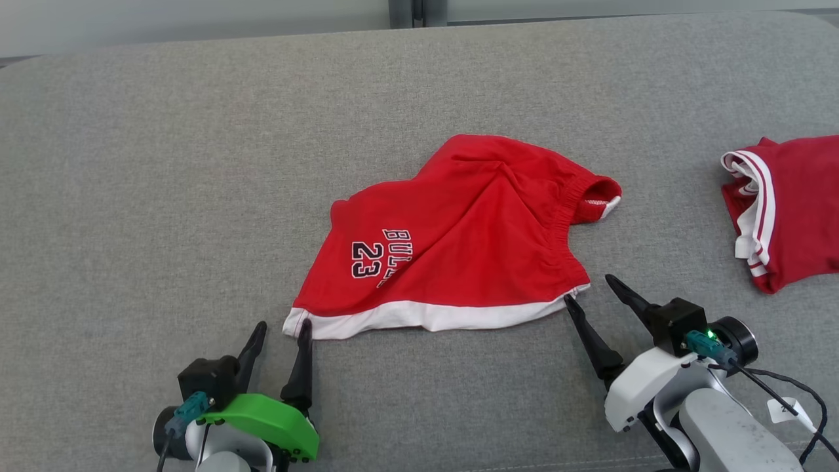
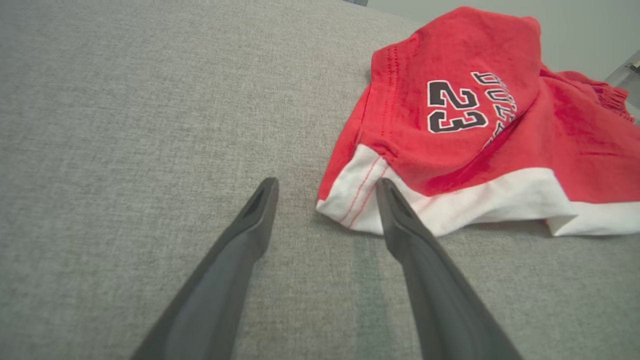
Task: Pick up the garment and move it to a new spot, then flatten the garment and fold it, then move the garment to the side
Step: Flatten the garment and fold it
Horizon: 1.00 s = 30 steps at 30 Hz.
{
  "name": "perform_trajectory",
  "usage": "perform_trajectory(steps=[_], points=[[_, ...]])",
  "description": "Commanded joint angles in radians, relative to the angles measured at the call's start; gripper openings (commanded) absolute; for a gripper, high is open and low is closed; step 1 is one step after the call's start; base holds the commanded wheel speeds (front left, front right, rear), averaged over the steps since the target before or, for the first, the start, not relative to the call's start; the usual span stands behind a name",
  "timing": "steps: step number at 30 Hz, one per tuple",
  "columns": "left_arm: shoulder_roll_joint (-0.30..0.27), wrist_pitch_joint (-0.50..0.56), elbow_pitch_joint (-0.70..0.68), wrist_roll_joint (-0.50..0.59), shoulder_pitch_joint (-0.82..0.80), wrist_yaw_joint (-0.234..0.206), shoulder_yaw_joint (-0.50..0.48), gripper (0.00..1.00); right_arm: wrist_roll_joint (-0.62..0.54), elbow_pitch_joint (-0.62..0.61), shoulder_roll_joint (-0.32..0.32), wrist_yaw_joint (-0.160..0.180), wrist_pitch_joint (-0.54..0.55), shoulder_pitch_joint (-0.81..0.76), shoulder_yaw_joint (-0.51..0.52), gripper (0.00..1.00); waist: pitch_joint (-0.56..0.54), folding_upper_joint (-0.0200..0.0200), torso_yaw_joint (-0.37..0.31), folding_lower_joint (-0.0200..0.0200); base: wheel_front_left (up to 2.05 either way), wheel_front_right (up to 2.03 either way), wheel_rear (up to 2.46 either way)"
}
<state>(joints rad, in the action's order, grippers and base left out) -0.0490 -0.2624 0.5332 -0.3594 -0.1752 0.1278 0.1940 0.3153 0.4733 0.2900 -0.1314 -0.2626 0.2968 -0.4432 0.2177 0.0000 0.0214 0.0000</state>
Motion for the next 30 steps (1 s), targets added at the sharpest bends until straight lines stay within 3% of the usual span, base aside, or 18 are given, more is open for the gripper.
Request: perform_trajectory(steps=[1,5,6,7,9,10,15,30], points=[[-0.004,-0.002,0.000,-0.002,-0.018,0.004,0.001,1.00,0.009,-0.002,0.006,0.002,-0.003,0.010,-0.006,1.00,0.005,0.0000,-0.006,0.0000,0.00,0.00,0.00],[-0.004,-0.002,-0.006,-0.007,-0.025,0.004,0.014,1.00,0.014,-0.004,0.014,0.002,-0.003,0.013,-0.012,1.00,0.009,0.0000,-0.010,0.0000,0.00,0.00,0.00],[-0.004,-0.002,-0.006,-0.006,-0.026,0.004,0.020,0.93,0.015,-0.004,0.016,0.002,-0.003,0.014,-0.013,1.00,0.010,0.0000,-0.010,0.0000,0.00,0.00,0.00],[-0.004,-0.002,-0.006,-0.006,-0.026,0.004,0.023,0.77,0.016,-0.004,0.017,0.002,-0.003,0.013,-0.013,1.00,0.010,0.0000,-0.010,0.0000,0.00,0.00,0.00],[-0.004,-0.002,-0.008,-0.004,-0.029,0.004,0.029,0.20,0.018,-0.003,0.020,0.002,-0.003,0.013,-0.015,1.00,0.010,0.0000,-0.009,0.0000,0.00,0.00,0.00],[-0.004,-0.002,-0.009,-0.003,-0.029,0.004,0.033,0.00,0.019,-0.003,0.020,0.002,-0.003,0.015,-0.016,1.00,0.011,0.0000,-0.008,0.0000,0.00,0.00,0.00],[-0.004,-0.002,-0.008,-0.001,-0.031,0.004,0.038,0.00,0.021,-0.005,0.021,0.002,-0.003,0.021,-0.028,1.00,0.011,0.0000,-0.004,0.0000,0.00,0.00,0.00],[-0.004,-0.002,-0.013,0.074,-0.016,0.002,-0.093,0.00,0.074,-0.004,0.068,0.002,-0.003,0.072,-0.159,1.00,0.012,0.0000,0.011,0.0000,0.00,0.00,0.00]])
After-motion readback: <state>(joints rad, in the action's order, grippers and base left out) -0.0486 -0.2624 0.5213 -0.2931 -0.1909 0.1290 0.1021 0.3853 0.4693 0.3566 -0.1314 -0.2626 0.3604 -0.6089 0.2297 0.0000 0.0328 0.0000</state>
